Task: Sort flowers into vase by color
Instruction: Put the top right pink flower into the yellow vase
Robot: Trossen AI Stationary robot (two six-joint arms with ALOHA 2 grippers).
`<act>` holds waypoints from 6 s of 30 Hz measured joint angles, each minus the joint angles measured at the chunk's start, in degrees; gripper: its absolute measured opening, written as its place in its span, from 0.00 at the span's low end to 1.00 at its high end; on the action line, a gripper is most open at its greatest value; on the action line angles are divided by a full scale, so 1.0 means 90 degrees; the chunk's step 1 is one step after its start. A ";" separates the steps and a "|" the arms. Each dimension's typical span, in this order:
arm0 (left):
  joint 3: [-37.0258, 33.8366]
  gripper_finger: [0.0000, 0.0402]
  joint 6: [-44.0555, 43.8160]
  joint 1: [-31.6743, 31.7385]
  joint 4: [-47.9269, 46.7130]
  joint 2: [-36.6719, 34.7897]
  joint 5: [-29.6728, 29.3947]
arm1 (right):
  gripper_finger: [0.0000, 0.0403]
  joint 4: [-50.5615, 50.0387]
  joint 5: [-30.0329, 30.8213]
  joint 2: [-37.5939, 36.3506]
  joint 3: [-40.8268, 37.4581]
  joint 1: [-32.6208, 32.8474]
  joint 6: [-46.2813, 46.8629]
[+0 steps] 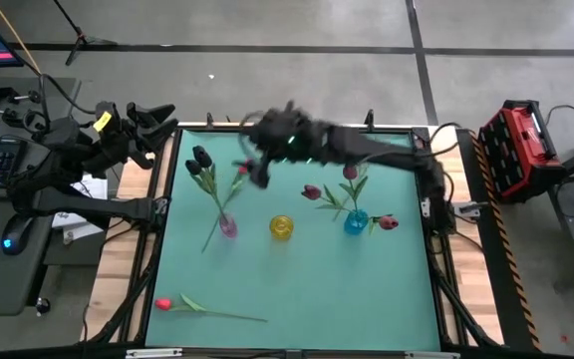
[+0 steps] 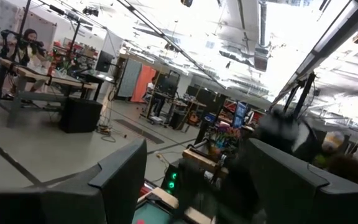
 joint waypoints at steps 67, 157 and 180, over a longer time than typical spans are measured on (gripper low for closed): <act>0.0000 0.65 -0.0848 0.0000 -0.1316 -0.0046 0.0345 | 0.30 -0.0448 0.0077 -0.2480 -0.8684 -0.4227 0.6373; -0.0002 0.65 -0.1127 -0.0002 -0.1272 0.0013 0.0151 | 0.00 0.5368 0.2715 -0.2523 -0.6477 0.1099 0.1632; -0.0002 0.65 -0.1000 0.0000 -0.1270 0.0013 0.0151 | 0.00 0.5599 0.2668 -0.2514 -0.6484 0.1065 0.1320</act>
